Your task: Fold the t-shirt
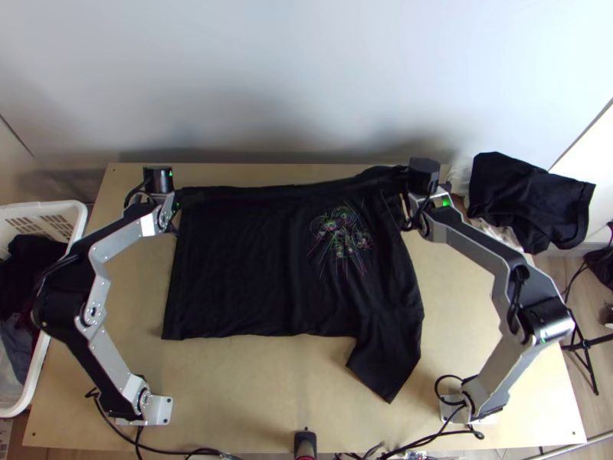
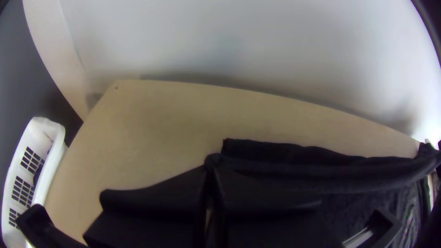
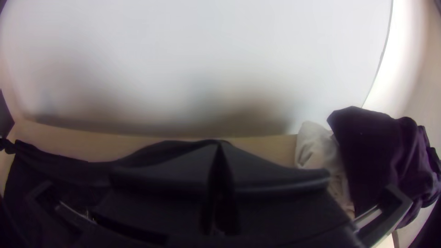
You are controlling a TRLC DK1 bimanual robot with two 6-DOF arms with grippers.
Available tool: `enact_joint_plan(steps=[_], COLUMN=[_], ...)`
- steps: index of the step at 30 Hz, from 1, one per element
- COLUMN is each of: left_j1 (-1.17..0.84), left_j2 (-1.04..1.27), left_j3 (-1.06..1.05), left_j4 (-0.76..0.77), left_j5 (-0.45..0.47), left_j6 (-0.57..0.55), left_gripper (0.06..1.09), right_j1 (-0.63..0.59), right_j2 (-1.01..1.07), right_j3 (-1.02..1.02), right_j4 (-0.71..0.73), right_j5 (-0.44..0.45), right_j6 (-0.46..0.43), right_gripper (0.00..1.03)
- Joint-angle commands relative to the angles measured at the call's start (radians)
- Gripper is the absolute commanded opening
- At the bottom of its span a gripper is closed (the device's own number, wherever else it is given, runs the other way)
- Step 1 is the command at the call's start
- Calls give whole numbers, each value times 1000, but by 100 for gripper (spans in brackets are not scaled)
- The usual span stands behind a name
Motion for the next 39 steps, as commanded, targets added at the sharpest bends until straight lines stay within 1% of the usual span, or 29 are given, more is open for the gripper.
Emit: enact_joint_plan(steps=[1,9,15,22,23,24,25,26,27,28,29,30,31,34,36,39], left_j1=[-14,-17,-19,-19,-19,-19,-19,-19,-16,-11,-8,-5,-3,6,13,27], left_j2=[-98,-193,-254,-330,-336,-340,-345,-349,-356,-365,-376,-383,-394,-445,-500,-589], left_j3=[-125,-219,-259,-329,-340,-351,-355,-355,-355,-355,-355,-355,-355,-378,-395,-403], left_j4=[1,19,18,7,7,5,-5,-21,-42,-67,-90,-110,-134,-151,-153,-197], left_j5=[6,9,12,26,28,32,37,46,61,83,92,95,110,138,149,190], left_j6=[0,9,11,12,14,15,15,17,17,18,17,15,17,20,20,25], left_gripper=[9,9,9,9,9,10,12,20,32,51,76,96,104,104,104,104], right_j1=[33,70,98,116,131,142,148,153,156,156,156,156,156,161,159,147], right_j2=[-100,-171,-246,-303,-304,-309,-313,-323,-332,-338,-349,-361,-376,-433,-476,-559], right_j3=[-109,-183,-240,-301,-307,-316,-327,-335,-344,-346,-344,-343,-341,-344,-344,-353], right_j4=[-27,-121,-193,-204,-205,-204,-202,-204,-208,-212,-221,-225,-230,-261,-294,-357], right_j5=[-1,-7,-38,-60,-60,-60,-60,-60,-60,-60,-60,-60,-60,-61,-61,-61], right_j6=[-12,-44,-44,-41,-44,-43,-38,-38,-39,-41,-41,-41,-39,-36,-4,76], right_gripper=[3,3,3,3,4,12,37,67,86,91,94,98,99,99,99,99])
